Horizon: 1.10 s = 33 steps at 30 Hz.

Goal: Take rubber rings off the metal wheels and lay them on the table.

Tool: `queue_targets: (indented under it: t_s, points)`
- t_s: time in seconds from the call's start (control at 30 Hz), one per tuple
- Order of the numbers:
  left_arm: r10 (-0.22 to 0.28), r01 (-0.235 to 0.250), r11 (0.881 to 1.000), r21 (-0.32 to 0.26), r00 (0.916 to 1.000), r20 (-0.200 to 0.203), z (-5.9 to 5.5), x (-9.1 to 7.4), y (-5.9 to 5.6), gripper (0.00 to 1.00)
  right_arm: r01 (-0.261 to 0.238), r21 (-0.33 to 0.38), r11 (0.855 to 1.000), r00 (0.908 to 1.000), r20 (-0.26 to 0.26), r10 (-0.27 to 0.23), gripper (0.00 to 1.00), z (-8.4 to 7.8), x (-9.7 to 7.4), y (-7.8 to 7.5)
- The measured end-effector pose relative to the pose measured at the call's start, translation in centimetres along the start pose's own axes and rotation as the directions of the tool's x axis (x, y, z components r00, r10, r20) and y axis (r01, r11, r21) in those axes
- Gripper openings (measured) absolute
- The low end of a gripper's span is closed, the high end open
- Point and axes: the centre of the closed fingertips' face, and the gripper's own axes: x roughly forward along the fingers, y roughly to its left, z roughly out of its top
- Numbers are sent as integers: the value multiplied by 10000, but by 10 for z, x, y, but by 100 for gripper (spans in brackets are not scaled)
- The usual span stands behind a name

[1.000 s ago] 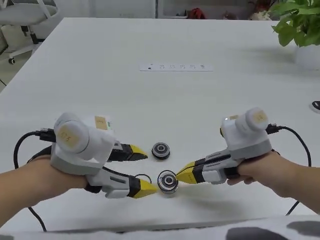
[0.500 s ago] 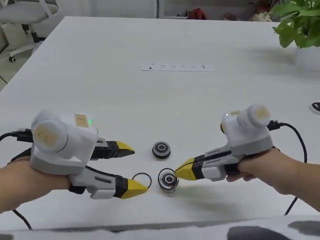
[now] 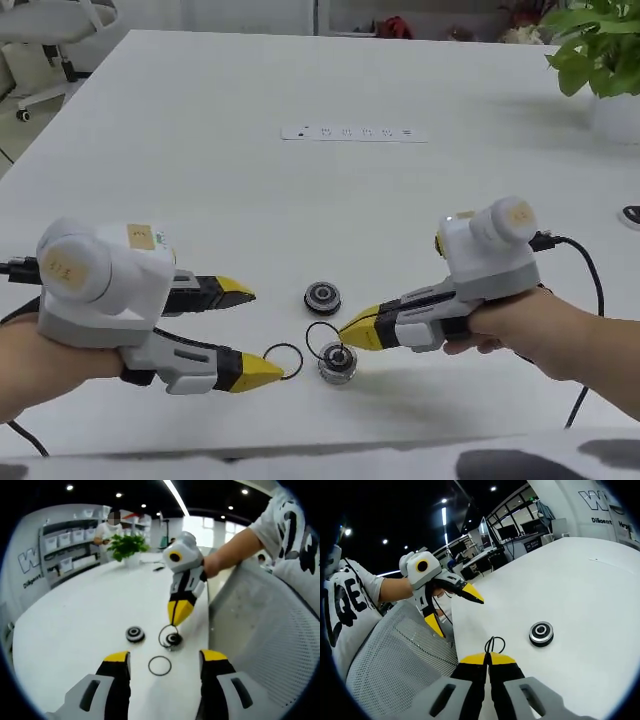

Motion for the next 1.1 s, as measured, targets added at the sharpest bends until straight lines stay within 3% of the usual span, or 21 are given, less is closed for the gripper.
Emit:
queue_targets:
  t_s: [0.43, 1.1]
  points:
    - [314, -314, 9994, -159, 9995, 23, -8, -12, 4, 57, -307, -88, 9995, 9995, -82, 307, 0, 4, 17, 9]
    - [612, -611, 9977, -291, 9981, 24, -14, -20, 9, 58, -644, -160, 9978, 9970, -430, 636, 0, 0, 40, 8]
